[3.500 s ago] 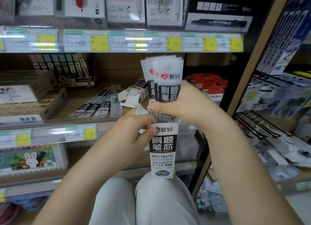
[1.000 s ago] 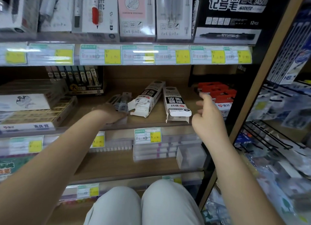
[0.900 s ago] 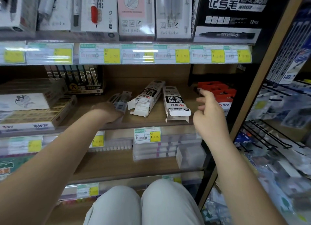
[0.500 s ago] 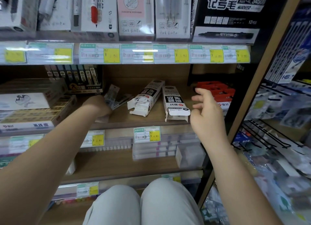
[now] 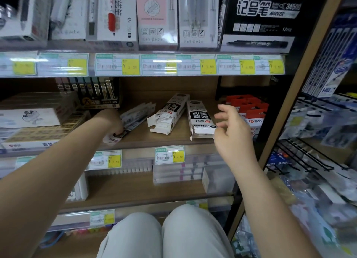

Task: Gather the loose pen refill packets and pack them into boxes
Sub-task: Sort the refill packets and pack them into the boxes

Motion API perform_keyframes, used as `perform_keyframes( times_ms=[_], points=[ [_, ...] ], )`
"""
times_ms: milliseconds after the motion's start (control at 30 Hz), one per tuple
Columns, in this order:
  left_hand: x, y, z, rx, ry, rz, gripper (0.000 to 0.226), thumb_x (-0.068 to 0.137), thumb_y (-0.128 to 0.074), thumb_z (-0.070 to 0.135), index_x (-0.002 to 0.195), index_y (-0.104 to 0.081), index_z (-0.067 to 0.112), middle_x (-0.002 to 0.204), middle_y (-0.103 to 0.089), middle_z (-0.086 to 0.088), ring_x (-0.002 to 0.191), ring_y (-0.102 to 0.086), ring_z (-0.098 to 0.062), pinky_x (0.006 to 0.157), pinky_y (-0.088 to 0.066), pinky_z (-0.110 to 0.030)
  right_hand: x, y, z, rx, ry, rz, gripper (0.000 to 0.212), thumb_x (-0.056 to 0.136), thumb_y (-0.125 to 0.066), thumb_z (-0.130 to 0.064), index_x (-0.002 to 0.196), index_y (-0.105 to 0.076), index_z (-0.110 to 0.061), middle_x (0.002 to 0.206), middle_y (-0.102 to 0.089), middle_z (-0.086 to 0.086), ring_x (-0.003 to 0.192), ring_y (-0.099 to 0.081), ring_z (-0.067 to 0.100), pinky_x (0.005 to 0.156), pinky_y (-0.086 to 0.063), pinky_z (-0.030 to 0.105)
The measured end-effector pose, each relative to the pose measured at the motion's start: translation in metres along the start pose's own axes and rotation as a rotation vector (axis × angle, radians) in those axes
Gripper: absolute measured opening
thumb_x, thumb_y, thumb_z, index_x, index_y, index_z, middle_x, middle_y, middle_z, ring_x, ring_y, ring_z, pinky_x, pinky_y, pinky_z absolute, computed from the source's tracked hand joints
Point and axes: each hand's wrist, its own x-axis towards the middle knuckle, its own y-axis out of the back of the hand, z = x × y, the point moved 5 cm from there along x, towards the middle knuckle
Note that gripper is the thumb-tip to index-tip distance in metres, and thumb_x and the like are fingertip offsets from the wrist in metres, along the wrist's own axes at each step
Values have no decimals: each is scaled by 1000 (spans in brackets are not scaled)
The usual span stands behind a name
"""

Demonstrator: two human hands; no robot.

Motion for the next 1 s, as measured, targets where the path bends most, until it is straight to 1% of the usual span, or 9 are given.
perform_keyframes(
  times_ms=[233, 333, 433, 533, 633, 700, 767, 867, 1000],
  points=[
    [-4, -2, -2, -43, -22, 92, 24, 87, -54, 11, 108, -58, -1, 88, -60, -14, 80, -59, -28, 66, -51, -33, -3, -1, -3, -8, 5, -8, 51, 83, -46, 6, 131, -46, -12, 107, -51, -6, 94, -54, 14, 84, -46, 29],
    [-4, 4, -4, -73, 2, 182, 26, 92, -51, 15, 112, -58, -1, 93, -60, -16, 79, -56, -30, 65, -48, -35, -3, 1, -3, -5, 8, -8, 51, 84, -46, 6, 131, -45, -12, 107, -50, -7, 93, -55, 14, 84, -47, 29],
    [-8, 3, -1, -22, 42, 245, 34, 93, -46, 7, 126, -48, -1, 115, -59, -22, 99, -59, -36, 73, -47, -40, -3, 3, -3, 4, 19, 2, 50, 84, -45, 6, 131, -45, -12, 107, -51, -6, 93, -55, 14, 83, -46, 28],
    [-8, -7, 1, 20, 94, 172, 47, 92, -43, 3, 138, -33, -1, 128, -52, -23, 114, -53, -39, 89, -47, -46, -3, 2, -7, 6, 34, 1, 50, 84, -44, 6, 131, -46, -12, 106, -51, -6, 90, -55, 13, 82, -44, 26],
    [-3, -16, 0, -26, 79, 94, 41, 95, -48, 29, 126, -50, 1, 118, -58, -17, 108, -56, -35, 91, -48, -45, -3, 2, -8, 6, 45, 0, 49, 85, -45, 5, 131, -46, -12, 106, -51, -7, 89, -55, 11, 83, -44, 25],
    [-4, -19, 3, -32, 29, 65, 54, 90, -48, 55, 109, -56, 5, 96, -60, -10, 96, -58, -30, 83, -50, -37, -3, 3, -7, 9, 47, 2, 47, 86, -45, 4, 131, -46, -12, 106, -51, -7, 89, -55, 11, 83, -43, 24],
    [-6, -20, 6, -51, -16, 91, 55, 83, -52, 64, 95, -56, 10, 78, -54, -3, 83, -56, -25, 72, -48, -31, -3, 4, -8, 8, 49, 2, 46, 86, -46, 3, 131, -46, -12, 106, -51, -8, 88, -55, 11, 82, -43, 23],
    [-6, -14, 3, -123, -41, 108, 50, 81, -58, 59, 97, -56, 12, 74, -54, -2, 77, -56, -23, 67, -47, -30, -3, 5, -9, 7, 51, 2, 45, 87, -46, 1, 130, -46, -12, 106, -52, -8, 86, -55, 10, 80, -43, 23],
    [-8, -7, 0, -211, -66, 58, 42, 81, -66, 41, 110, -58, 12, 88, -63, -9, 76, -58, -23, 69, -49, -32, -5, 6, -8, 18, 36, -1, 44, 88, -47, -1, 130, -47, -14, 106, -52, -8, 86, -55, 9, 79, -44, 23]
  ],
)
